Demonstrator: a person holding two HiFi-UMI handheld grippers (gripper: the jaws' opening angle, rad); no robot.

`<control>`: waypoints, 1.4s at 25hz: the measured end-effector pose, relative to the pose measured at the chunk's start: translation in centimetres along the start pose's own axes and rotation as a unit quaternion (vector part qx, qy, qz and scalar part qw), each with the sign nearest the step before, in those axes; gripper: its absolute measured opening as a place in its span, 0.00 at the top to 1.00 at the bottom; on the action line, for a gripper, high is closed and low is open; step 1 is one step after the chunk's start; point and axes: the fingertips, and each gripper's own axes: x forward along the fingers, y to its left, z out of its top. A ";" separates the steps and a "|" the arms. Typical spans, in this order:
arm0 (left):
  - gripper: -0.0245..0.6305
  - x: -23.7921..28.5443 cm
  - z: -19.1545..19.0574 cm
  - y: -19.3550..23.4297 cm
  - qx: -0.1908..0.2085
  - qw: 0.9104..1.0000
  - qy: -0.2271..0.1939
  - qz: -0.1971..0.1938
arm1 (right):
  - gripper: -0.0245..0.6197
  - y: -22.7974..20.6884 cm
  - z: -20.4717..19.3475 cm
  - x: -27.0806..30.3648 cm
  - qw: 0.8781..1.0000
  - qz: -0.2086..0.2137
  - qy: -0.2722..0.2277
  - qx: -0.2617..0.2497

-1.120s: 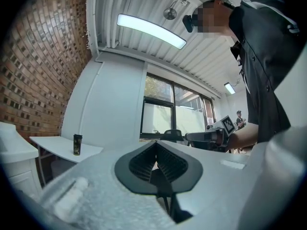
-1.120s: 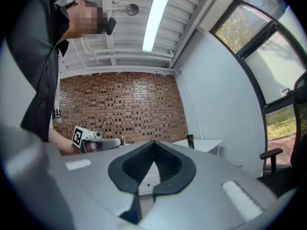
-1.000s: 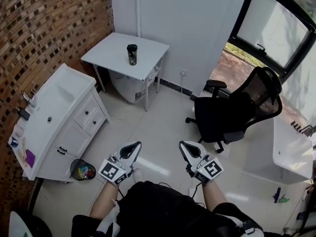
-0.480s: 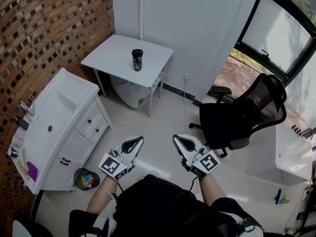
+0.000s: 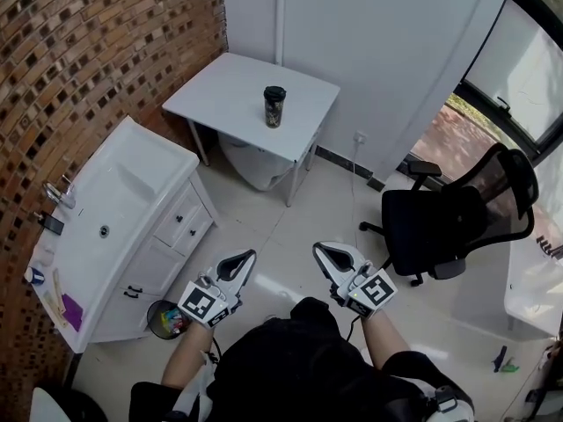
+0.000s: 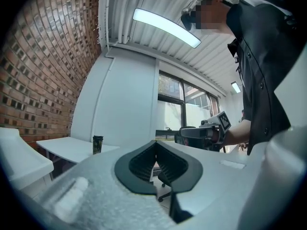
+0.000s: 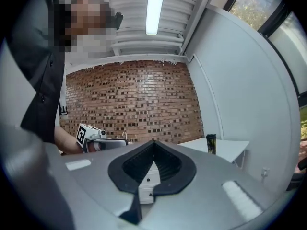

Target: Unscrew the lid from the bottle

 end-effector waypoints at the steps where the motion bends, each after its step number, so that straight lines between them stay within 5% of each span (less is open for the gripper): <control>1: 0.96 0.3 -0.1 0.5 -0.001 1.000 0.000 0.002 | 0.95 -0.6 -0.1 0.6 1.000 0.005 0.000 -0.001; 6: 0.96 3.2 -0.4 3.5 0.004 1.000 0.004 0.016 | 0.95 -5.0 0.0 4.2 1.000 0.027 -0.008 0.002; 12: 0.96 8.4 1.4 8.4 -0.027 0.998 -0.042 0.049 | 0.95 -11.5 0.8 8.2 0.998 0.063 -0.015 -0.005; 26: 0.96 19.6 0.1 14.7 -0.030 0.994 -0.032 0.104 | 0.95 -24.9 2.7 11.8 0.993 0.108 -0.010 -0.036; 35: 0.96 23.6 0.7 17.6 -0.032 0.993 -0.031 0.107 | 0.95 -29.0 1.7 13.5 0.992 0.115 -0.011 -0.043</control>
